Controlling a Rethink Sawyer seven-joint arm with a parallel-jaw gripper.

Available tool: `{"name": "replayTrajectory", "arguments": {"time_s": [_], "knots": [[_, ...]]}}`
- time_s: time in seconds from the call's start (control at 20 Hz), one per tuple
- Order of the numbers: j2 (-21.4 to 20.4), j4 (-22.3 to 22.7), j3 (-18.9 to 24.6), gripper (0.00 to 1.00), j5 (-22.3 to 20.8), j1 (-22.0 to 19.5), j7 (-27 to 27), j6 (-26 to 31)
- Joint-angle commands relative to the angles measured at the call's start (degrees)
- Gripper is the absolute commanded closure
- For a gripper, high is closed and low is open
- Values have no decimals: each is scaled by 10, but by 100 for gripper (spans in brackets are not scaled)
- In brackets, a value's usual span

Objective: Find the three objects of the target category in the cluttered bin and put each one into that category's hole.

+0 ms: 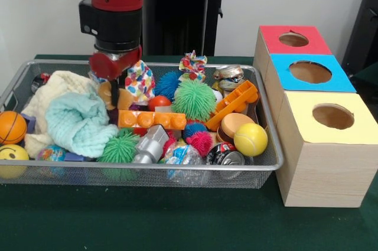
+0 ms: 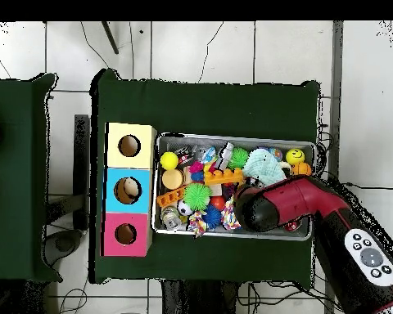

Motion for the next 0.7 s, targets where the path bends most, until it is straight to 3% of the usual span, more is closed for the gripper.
{"name": "replayTrajectory", "arguments": {"time_s": [0.05, 0.2, 0.4, 0.7], "knots": [[-71, 72, 63, 100, 85, -29, -72, 22], [-96, 93, 93, 100, 128, -38, -60, 21], [-125, 121, 151, 100, 156, -67, -113, 14], [-137, 141, 167, 100, 185, -68, -65, 15]]}}
